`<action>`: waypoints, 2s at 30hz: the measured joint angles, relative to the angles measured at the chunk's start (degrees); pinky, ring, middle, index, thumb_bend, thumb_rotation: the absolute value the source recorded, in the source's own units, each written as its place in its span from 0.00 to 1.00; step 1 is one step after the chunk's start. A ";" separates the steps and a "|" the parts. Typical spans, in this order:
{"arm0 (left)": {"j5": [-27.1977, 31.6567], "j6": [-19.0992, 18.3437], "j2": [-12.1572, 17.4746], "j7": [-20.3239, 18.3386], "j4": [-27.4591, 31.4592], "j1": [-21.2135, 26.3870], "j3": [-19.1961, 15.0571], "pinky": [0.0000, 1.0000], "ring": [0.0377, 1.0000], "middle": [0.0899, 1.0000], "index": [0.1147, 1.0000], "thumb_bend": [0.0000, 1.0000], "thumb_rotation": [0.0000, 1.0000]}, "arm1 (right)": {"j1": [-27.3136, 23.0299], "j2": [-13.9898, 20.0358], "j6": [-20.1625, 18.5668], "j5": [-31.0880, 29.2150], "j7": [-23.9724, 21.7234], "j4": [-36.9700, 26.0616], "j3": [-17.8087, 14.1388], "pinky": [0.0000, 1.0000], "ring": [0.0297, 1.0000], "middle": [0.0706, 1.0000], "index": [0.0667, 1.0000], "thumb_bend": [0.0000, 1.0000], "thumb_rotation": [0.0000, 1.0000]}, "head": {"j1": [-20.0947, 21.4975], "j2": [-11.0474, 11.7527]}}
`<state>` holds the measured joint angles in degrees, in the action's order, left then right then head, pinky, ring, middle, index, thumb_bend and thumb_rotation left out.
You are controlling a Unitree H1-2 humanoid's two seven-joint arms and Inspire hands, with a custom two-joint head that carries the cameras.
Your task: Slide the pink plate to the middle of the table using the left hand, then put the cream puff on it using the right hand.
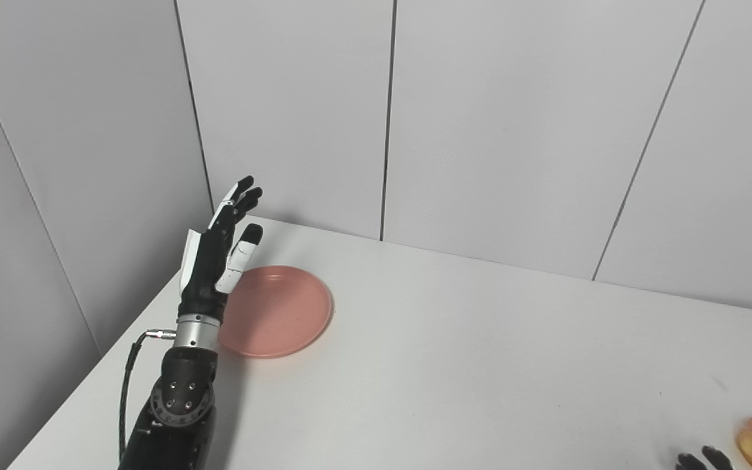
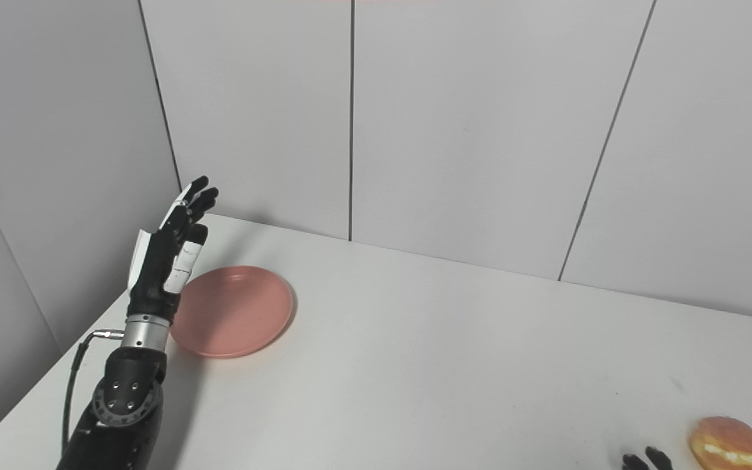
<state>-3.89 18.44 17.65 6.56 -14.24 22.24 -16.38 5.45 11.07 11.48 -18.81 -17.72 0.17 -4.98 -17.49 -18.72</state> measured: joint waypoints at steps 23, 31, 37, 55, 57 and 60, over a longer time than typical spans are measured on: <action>13.84 3.29 6.12 -4.39 -27.29 5.45 -3.70 0.92 0.90 0.88 0.88 0.94 0.91 | 0.02 0.34 0.02 0.01 -0.02 -0.01 0.20 0.91 0.88 0.85 0.92 0.93 1.00 | 0.26 -0.35; 15.80 3.35 6.56 -6.22 -30.90 5.85 -3.71 0.99 0.96 0.92 0.91 0.91 0.91 | 0.02 0.41 0.02 0.09 -0.01 -0.01 0.28 0.91 0.89 0.86 0.94 0.95 1.00 | 0.44 -0.35; 16.59 3.37 6.94 -8.17 -33.34 7.16 -3.63 1.00 0.98 0.93 0.92 0.93 0.91 | 0.01 0.41 0.02 0.09 -0.01 -0.02 0.31 0.90 0.88 0.85 0.93 0.93 1.00 | 0.61 -0.44; 13.07 2.84 7.56 -8.19 -36.43 9.00 1.45 0.96 0.97 0.93 0.92 0.93 0.95 | 0.07 0.45 0.01 0.28 0.10 -0.04 0.36 0.91 0.89 0.86 0.94 0.96 1.00 | 0.70 -0.97; 12.72 2.83 7.57 -8.17 -36.57 9.08 1.88 0.97 0.97 0.94 0.92 0.92 0.95 | 0.08 0.46 0.01 0.29 0.10 -0.04 0.39 0.91 0.89 0.86 0.93 0.96 1.00 | 0.70 -1.05; 12.71 2.72 7.57 -8.19 -36.53 9.08 2.18 0.95 0.98 0.94 0.92 0.91 0.94 | 0.09 0.48 0.01 0.29 0.11 -0.04 0.39 0.90 0.88 0.85 0.93 0.97 1.00 | 0.79 -1.05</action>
<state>8.82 21.16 25.22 -1.63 -50.77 31.32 -14.20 5.53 11.55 11.49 -18.52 -17.61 0.12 -4.59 -16.70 -19.78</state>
